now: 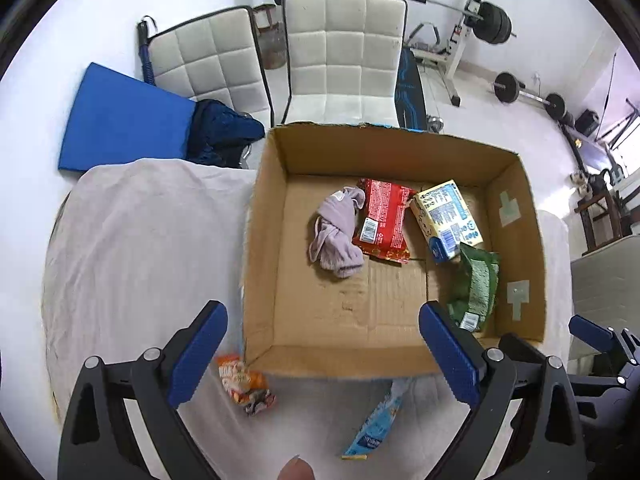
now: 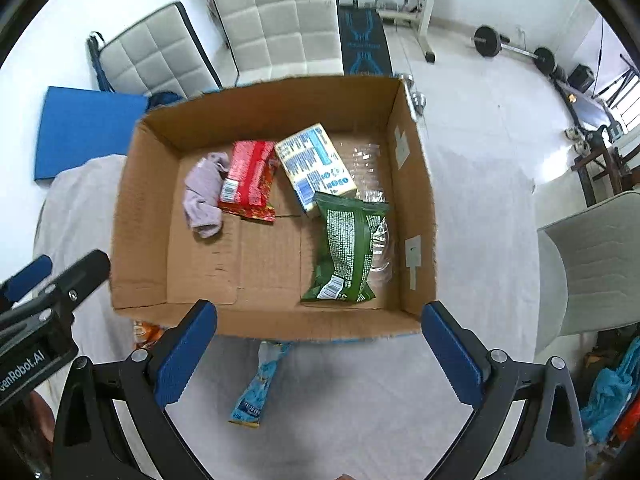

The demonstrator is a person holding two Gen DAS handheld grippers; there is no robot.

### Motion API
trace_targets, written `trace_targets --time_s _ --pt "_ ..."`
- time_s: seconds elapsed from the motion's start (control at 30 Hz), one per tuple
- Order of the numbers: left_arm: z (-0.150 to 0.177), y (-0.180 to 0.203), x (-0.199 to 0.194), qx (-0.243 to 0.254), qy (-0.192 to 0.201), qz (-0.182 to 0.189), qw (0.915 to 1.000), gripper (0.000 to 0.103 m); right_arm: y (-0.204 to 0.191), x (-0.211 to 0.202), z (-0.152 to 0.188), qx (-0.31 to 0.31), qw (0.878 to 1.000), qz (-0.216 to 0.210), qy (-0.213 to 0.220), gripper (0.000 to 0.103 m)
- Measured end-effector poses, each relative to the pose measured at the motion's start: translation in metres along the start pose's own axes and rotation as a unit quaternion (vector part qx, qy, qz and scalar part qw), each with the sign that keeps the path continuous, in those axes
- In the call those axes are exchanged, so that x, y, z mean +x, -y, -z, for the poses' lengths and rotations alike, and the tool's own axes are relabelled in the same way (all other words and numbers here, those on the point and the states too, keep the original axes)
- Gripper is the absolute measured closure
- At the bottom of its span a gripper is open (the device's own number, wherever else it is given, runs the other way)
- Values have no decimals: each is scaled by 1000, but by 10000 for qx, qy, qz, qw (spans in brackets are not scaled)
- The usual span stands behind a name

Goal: Organize soft objects
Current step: 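Grasp the orange snack bag with the left tool while the right tool grasps the blue milk tube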

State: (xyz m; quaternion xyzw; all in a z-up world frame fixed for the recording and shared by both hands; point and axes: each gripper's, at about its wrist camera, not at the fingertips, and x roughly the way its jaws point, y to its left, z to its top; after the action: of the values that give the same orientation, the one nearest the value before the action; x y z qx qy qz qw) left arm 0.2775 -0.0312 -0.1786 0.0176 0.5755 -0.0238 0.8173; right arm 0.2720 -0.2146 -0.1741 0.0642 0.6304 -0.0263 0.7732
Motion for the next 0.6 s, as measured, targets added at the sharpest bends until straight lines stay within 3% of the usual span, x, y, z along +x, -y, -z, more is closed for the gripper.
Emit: trace_targets --time_s 0.1,0.3,0.43,0.6 --pt "9 -3 -15 -84 85 110 9999 5 -2 -19 10 -23 9996 110 244 0" --pt "19 -7 -41 -113 244 198 9994 5 -3 -38 25 138 9995 -144 240 0" --pt "26 -26 -50 -309 308 105 9990 5 -7 -20 44 219 9986 -430 -215 0" --pt "51 -68 -31 -715 64 -160 9973 5 -17 48 79 462 9918 -658 -988 0"
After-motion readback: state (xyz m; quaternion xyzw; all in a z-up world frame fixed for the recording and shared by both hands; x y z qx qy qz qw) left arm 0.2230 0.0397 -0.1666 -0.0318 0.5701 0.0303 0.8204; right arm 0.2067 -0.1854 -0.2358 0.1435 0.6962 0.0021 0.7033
